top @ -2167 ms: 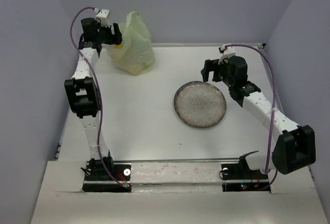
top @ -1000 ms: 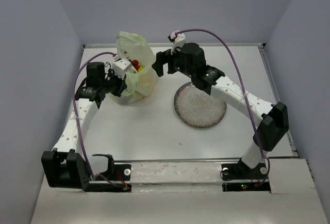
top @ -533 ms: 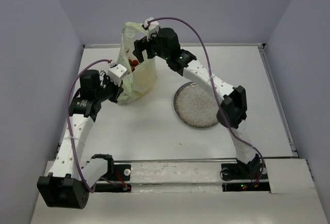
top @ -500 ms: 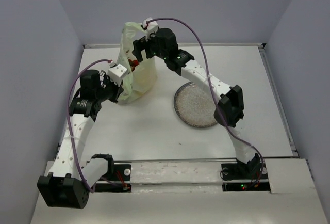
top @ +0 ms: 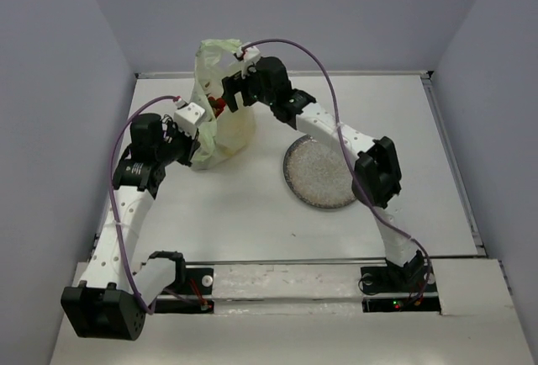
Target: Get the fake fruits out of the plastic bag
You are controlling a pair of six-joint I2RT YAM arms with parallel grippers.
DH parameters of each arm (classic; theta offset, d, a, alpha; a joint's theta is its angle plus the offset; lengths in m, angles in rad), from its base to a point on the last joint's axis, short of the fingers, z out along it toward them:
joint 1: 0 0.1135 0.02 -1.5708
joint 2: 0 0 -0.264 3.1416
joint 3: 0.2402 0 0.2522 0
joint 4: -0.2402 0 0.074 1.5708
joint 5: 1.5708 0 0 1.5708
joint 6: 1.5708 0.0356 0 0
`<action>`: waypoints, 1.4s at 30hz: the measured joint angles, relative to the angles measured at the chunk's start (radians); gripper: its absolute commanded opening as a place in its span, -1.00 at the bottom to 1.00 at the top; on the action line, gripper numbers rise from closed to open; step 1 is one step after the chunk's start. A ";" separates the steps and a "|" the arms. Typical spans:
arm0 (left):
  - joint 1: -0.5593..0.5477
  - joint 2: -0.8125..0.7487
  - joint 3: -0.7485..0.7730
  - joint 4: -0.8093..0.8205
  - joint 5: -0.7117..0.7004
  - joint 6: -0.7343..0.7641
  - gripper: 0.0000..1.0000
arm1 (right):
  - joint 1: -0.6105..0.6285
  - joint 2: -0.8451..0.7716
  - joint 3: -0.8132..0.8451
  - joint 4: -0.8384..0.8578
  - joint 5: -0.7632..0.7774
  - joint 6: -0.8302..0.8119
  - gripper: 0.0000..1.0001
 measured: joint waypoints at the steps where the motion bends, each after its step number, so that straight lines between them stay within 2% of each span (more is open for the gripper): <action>1: 0.000 0.000 0.000 0.003 0.000 -0.003 -1.00 | 0.000 -0.026 -0.025 0.000 -0.024 0.000 0.98; 6: 0.006 0.023 0.000 0.021 -0.004 -0.011 -1.00 | 0.000 -0.248 -0.210 0.047 -0.115 0.027 0.98; 11: 0.006 0.035 0.000 0.026 -0.006 -0.011 -1.00 | 0.000 -0.346 -0.240 0.127 -0.082 0.069 0.98; 14: 0.006 0.035 0.000 0.034 -0.007 -0.011 -1.00 | -0.005 -0.328 -0.219 0.141 -0.037 0.103 1.00; 20: 0.006 0.035 0.000 0.036 -0.010 -0.011 -1.00 | -0.037 -0.097 -0.012 0.084 0.005 0.148 0.97; 21: 0.006 0.035 0.000 0.038 -0.011 -0.011 -1.00 | -0.041 -0.064 0.009 0.077 0.006 0.150 0.82; 22: 0.006 0.035 0.000 0.040 -0.012 -0.013 -1.00 | -0.045 -0.031 0.032 0.064 0.008 0.150 0.24; 23: 0.006 0.035 0.000 0.040 -0.012 -0.015 -1.00 | -0.049 0.014 0.064 0.050 0.007 0.148 -0.08; 24: 0.006 0.035 0.000 0.041 -0.014 -0.018 -1.00 | -0.051 0.045 0.083 0.042 0.006 0.156 -0.72; 25: 0.007 0.035 0.000 0.042 -0.016 -0.023 -1.00 | -0.052 0.064 0.092 0.032 0.005 0.151 -0.98; 30: 0.045 0.033 0.000 0.059 -0.060 -0.080 -1.00 | -0.052 0.088 0.068 0.005 0.053 0.172 -0.99; 31: 0.059 0.032 0.000 0.063 -0.072 -0.095 -1.00 | -0.052 0.052 0.003 0.010 0.071 0.174 -0.99; 34: 0.104 0.030 0.008 0.069 -0.160 -0.165 -1.00 | -0.052 -0.105 -0.213 0.010 0.111 0.179 -0.99; 38: 0.120 0.030 0.040 0.069 -0.229 -0.263 -1.00 | -0.039 -0.447 -0.600 0.034 0.140 0.204 -0.99; 42: 0.133 0.026 0.080 0.059 -0.288 -0.341 -1.00 | 0.051 -0.681 -0.826 0.066 0.165 0.225 -0.99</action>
